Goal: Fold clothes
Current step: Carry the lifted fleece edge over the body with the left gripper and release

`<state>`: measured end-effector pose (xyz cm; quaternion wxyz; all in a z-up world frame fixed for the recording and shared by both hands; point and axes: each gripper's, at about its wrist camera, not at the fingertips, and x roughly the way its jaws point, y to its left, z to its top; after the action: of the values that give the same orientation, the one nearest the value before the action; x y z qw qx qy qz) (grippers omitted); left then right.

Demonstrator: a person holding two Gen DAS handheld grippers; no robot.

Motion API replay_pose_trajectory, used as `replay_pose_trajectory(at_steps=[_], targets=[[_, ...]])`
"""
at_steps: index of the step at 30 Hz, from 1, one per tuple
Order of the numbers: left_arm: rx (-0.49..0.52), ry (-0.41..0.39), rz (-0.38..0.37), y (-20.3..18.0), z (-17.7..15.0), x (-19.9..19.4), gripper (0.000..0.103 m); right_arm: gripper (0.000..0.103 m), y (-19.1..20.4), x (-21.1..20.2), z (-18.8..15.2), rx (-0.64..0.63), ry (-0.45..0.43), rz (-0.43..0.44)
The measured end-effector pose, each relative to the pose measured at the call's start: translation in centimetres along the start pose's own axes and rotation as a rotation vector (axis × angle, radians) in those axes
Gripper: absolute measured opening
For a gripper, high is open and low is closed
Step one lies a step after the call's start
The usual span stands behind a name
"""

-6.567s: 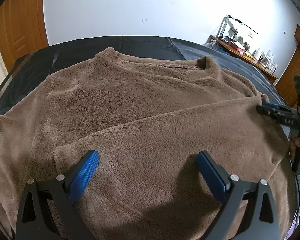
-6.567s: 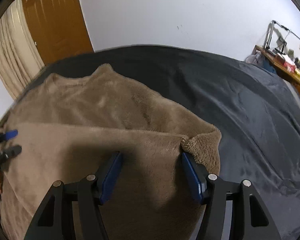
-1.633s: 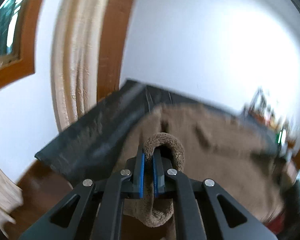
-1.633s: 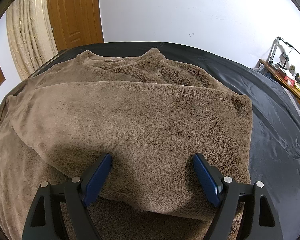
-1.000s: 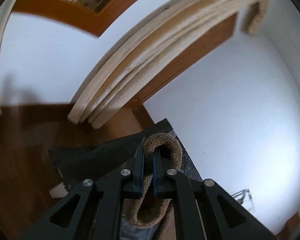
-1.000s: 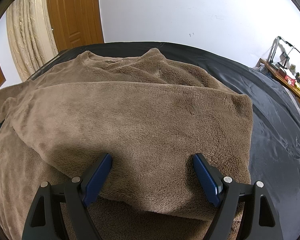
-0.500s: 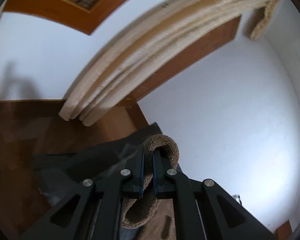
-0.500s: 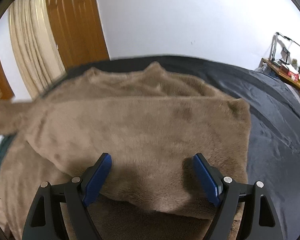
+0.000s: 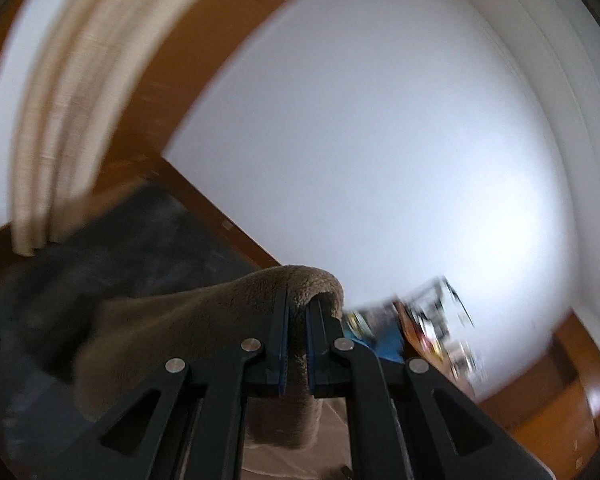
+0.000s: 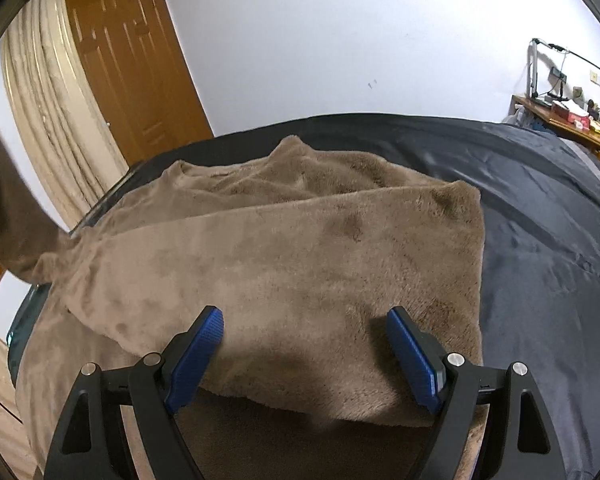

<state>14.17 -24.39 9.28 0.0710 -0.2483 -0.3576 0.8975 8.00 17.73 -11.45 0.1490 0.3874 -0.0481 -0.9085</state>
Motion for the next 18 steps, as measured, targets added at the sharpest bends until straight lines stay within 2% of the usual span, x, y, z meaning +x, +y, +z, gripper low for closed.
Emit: replay_pose_trajectory(at_steps=[5,9,12,18], targets=[[0.078,0.188,-0.073,-5.7,-4.7,9.0,0.008,0.085,-0.1,-0.1,-0.1,0.003,0.002,0.000],[0.112,0.313,-0.107,-8.5,-8.4,14.5,0.008,0.085,-0.5,-0.2,-0.3,0.017,0.009,0.005],[0.143,0.397,-0.128,-10.3,-11.2,17.6,0.008,0.085,-0.5,-0.3,-0.3,0.020,0.010,0.008],[0.259,0.546,-0.126,-13.4,-17.0,21.2,0.008,0.085,-0.6,-0.2,-0.3,0.023,0.015,0.010]])
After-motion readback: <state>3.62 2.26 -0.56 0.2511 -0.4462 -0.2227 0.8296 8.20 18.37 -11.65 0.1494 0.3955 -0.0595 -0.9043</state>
